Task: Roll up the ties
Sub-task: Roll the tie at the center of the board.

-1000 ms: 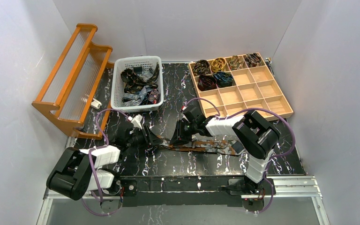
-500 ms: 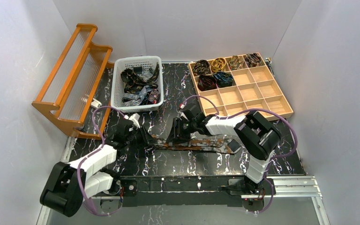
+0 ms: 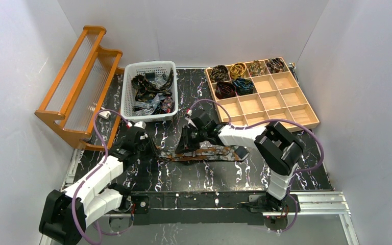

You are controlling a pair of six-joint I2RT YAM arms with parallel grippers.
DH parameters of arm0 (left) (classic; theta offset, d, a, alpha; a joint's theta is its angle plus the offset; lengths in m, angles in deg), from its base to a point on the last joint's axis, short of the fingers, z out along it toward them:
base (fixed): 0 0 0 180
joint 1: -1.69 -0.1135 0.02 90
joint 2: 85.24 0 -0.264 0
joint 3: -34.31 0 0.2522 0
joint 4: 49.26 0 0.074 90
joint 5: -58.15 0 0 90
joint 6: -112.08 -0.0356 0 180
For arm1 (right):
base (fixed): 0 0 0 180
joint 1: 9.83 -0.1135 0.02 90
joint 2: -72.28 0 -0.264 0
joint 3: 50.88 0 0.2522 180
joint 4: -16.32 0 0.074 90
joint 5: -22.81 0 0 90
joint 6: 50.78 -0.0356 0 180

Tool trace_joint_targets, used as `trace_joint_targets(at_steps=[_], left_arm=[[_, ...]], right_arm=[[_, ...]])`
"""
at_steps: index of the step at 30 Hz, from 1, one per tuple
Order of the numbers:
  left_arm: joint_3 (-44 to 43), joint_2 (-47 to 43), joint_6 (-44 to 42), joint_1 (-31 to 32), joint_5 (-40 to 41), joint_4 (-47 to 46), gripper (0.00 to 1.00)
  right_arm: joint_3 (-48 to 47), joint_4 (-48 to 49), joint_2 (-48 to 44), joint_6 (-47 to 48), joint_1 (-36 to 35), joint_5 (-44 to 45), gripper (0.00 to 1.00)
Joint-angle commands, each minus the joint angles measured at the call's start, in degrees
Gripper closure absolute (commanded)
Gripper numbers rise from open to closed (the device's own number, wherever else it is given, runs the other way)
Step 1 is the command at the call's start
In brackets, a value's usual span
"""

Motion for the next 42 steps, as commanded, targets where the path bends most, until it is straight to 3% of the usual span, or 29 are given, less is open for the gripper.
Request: trace_joint_targets(at_steps=[1,6,23,42], left_arm=[[-3.33,-0.71,-1.58,1.87,8.07,7.5,0.82],[-6.57,-0.12,-0.63,5.78,16.45,12.33,0.82],[-18.77,11.13,7.88,22.67,43.53,27.99,0.83],[-29.64,30.03,15.33,34.67,53.59,36.07,0.76]], right_arm=[[-4.56,0.99,3.6,0.3,-1.74,0.88,0.75],[-7.15,-0.73,6.08,0.39,-2.06,1.44,0.77],[1.14,-5.33,-6.49,0.89,1.22,14.62,0.72],[9.36,-6.28,-14.51,0.95,9.04,15.84,0.69]])
